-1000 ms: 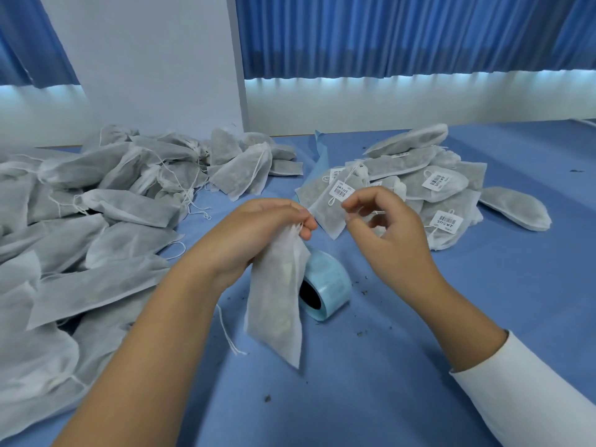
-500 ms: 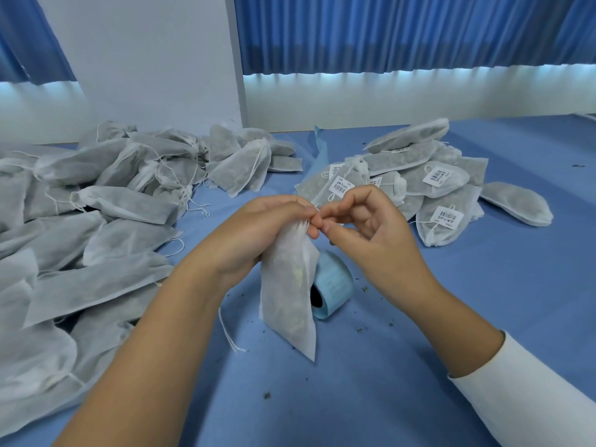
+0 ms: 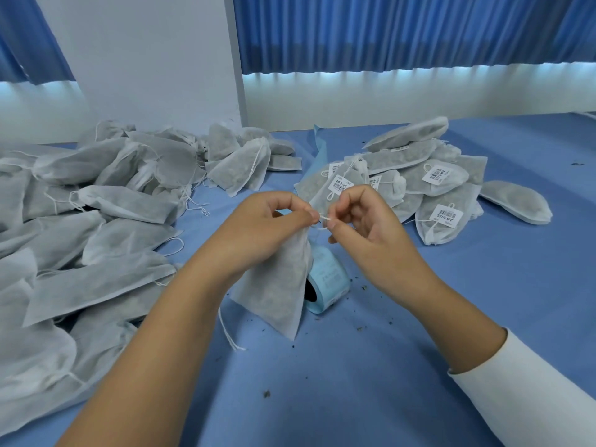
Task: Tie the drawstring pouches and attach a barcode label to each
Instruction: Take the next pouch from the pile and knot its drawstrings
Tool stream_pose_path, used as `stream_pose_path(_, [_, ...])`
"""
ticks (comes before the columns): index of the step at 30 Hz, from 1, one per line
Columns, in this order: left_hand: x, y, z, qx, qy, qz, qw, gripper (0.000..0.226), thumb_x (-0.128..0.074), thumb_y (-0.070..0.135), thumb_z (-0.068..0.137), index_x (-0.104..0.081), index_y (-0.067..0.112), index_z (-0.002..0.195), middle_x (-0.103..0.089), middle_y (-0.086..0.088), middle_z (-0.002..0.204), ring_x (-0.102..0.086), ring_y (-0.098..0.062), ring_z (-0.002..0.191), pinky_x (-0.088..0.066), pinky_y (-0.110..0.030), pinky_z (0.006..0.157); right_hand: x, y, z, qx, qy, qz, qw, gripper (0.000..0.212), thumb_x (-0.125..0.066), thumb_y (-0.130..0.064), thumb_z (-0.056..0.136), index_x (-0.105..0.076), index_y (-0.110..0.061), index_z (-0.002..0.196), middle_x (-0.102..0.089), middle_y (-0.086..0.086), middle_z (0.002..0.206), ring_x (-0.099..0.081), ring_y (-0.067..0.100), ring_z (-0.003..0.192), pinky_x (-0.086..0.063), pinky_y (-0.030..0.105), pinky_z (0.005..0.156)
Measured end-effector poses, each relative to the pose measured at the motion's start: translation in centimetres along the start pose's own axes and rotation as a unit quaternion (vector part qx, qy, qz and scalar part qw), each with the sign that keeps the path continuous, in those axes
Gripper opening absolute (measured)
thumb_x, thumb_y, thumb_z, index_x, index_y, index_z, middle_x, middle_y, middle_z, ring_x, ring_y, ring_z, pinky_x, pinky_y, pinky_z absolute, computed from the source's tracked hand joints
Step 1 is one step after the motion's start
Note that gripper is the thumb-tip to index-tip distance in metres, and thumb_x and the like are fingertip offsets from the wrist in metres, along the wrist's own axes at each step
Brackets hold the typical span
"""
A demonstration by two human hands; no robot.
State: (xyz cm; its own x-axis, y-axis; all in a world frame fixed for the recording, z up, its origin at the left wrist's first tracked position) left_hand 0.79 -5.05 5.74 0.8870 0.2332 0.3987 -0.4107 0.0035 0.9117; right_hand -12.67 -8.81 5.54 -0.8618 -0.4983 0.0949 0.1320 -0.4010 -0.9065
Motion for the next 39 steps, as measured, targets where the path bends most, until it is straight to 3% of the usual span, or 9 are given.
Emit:
stream_pose_path(4, [-0.3, 0.0, 0.0, 0.0, -0.006, -0.003, 1.0, 0.017, -0.068, 0.026, 0.09, -0.073, 0.024, 0.074, -0.072, -0.01, 0.099, -0.054, -0.008, 0.08, -0.039, -0.021, 0.071, 0.1, -0.1, -0.1, 0.007, 0.012, 0.05, 0.999, 0.031, -0.063, 0.015, 0.084, -0.044, -0.008, 0.092, -0.051, 0.003, 0.087, -0.057, 0.006, 0.079, -0.05, 0.023, 0.073])
stream_pose_path(11, [0.0, -0.5, 0.2, 0.018, 0.021, 0.007, 1.0, 0.015, -0.068, 0.03, 0.086, -0.075, 0.024, 0.074, -0.073, 0.014, 0.083, -0.057, 0.002, 0.075, -0.04, -0.017, 0.068, 0.8, 0.2, -0.1, 0.017, 0.043, -0.009, 0.999, 0.031, -0.063, 0.011, 0.085, -0.048, -0.015, 0.086, -0.058, 0.0, 0.091, -0.058, 0.004, 0.073, -0.046, 0.021, 0.061])
stream_pose_path(14, [-0.2, -0.5, 0.2, 0.021, 0.02, 0.018, 0.999, 0.014, -0.069, 0.03, 0.086, -0.076, 0.024, 0.076, -0.074, 0.005, 0.089, -0.056, -0.001, 0.075, -0.04, -0.019, 0.069, 0.6, 0.3, -0.2, 0.023, 0.033, -0.046, 0.998, 0.033, -0.064, 0.007, 0.085, -0.049, -0.023, 0.082, -0.065, -0.005, 0.091, -0.056, 0.007, 0.07, -0.043, 0.022, 0.057])
stream_pose_path(18, [-0.2, -0.5, 0.1, 0.026, 0.015, 0.026, 0.999, 0.015, -0.067, 0.031, 0.086, -0.076, 0.021, 0.079, -0.071, -0.014, 0.101, -0.054, -0.009, 0.08, -0.039, -0.027, 0.074, 0.5, 0.3, -0.2, 0.018, 0.02, -0.059, 0.998, 0.028, -0.065, 0.006, 0.085, -0.053, -0.019, 0.081, -0.067, -0.004, 0.083, -0.058, 0.008, 0.067, -0.044, 0.024, 0.057])
stream_pose_path(20, [-0.1, -0.5, 0.1, 0.028, 0.017, 0.024, 0.999, 0.016, -0.067, 0.031, 0.087, -0.076, 0.021, 0.079, -0.073, -0.008, 0.095, -0.055, -0.005, 0.079, -0.039, -0.023, 0.072, 0.7, 0.5, -0.1, -0.001, 0.014, -0.042, 0.999, 0.025, -0.068, 0.005, 0.085, -0.054, -0.015, 0.081, -0.07, 0.0, 0.083, -0.066, 0.021, 0.075, -0.051, 0.035, 0.065])
stream_pose_path(25, [0.2, -0.7, 0.2, 0.043, 0.019, 0.008, 0.999, 0.017, -0.068, 0.029, 0.087, -0.073, 0.022, 0.073, -0.062, 0.006, 0.077, -0.05, 0.0, 0.07, -0.036, -0.018, 0.064, 0.9, 0.8, 0.1, -0.05, -0.006, 0.044, 0.998, 0.026, -0.073, 0.004, 0.081, -0.052, -0.011, 0.081, -0.074, 0.003, 0.08, -0.071, 0.013, 0.075, -0.05, 0.016, 0.063])
stream_pose_path(31, [-0.1, -0.7, 0.1, 0.059, 0.005, -0.003, 0.998, 0.018, -0.071, 0.034, 0.082, -0.071, 0.025, 0.067, -0.059, 0.012, 0.066, -0.051, 0.002, 0.064, -0.034, -0.018, 0.062, 0.9, 1.2, 0.1, -0.043, 0.008, 0.076, 0.996, 0.029, -0.071, 0.011, 0.08, -0.055, -0.013, 0.078, -0.073, 0.0, 0.079, -0.071, 0.012, 0.078, -0.053, 0.017, 0.072])
stream_pose_path(36, [-0.7, -0.8, -0.1, 0.066, -0.016, -0.015, 0.998, 0.019, -0.071, 0.035, 0.084, -0.076, 0.017, 0.08, -0.067, 0.009, 0.077, -0.056, 0.003, 0.071, -0.038, -0.019, 0.068, 1.3, 1.1, 0.2, -0.037, 0.025, 0.075, 0.996, 0.027, -0.071, 0.007, 0.081, -0.056, -0.015, 0.078, -0.071, -0.002, 0.078, -0.067, 0.01, 0.071, -0.05, 0.017, 0.062])
stream_pose_path(39, [-0.8, -0.8, -0.2, 0.069, -0.022, -0.039, 0.997, 0.015, -0.071, 0.035, 0.085, -0.077, 0.022, 0.08, -0.064, 0.014, 0.069, -0.054, 0.005, 0.066, -0.036, -0.019, 0.064, 1.5, 1.1, 0.2, -0.029, 0.035, 0.067, 0.997, 0.024, -0.073, 0.004, 0.081, -0.059, -0.015, 0.077, -0.068, -0.002, 0.076, -0.066, 0.012, 0.07, -0.05, 0.019, 0.061])
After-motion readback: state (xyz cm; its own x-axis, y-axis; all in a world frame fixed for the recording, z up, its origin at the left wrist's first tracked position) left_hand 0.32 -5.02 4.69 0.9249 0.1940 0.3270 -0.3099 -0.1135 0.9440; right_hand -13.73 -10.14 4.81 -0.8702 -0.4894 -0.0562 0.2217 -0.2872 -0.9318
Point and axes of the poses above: each hand's wrist, its own z-axis towards the middle knuckle, its own x-axis out of the back of the hand, y = z × x, the point moved 8 cm from there along z, towards the middle knuckle
